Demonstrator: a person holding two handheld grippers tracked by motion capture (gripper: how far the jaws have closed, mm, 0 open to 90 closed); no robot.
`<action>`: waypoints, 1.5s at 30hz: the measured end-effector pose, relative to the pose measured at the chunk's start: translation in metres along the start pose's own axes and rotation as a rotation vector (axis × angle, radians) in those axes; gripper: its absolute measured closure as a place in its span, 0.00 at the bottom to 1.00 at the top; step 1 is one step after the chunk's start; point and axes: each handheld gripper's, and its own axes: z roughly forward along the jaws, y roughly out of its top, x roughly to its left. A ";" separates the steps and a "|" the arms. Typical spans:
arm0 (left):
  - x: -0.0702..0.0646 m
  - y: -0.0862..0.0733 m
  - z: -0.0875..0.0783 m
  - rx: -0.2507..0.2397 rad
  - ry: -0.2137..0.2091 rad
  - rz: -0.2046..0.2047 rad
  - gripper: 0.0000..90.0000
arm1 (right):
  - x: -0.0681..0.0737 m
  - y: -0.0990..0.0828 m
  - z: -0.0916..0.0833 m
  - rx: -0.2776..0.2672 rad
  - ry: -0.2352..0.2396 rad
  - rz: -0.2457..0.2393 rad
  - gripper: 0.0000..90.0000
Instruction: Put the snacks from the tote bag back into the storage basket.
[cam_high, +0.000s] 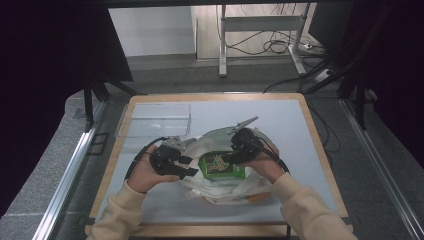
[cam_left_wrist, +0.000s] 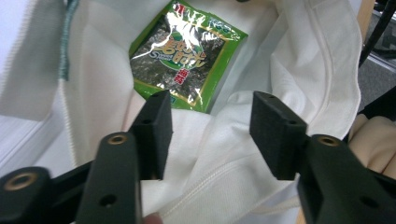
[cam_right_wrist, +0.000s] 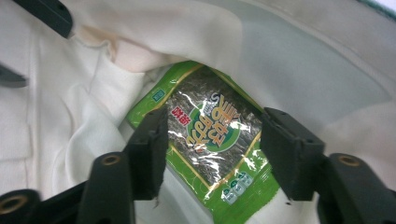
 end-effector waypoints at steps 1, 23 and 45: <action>0.000 0.000 -0.001 -0.004 0.001 0.001 0.52 | 0.000 0.000 0.001 0.001 -0.001 0.016 0.43; 0.004 -0.001 -0.002 0.002 0.000 0.006 0.41 | 0.002 0.003 0.026 0.063 -0.047 0.140 0.33; 0.005 -0.002 0.002 0.014 -0.003 0.009 0.41 | -0.008 -0.002 0.048 0.163 -0.073 0.235 0.32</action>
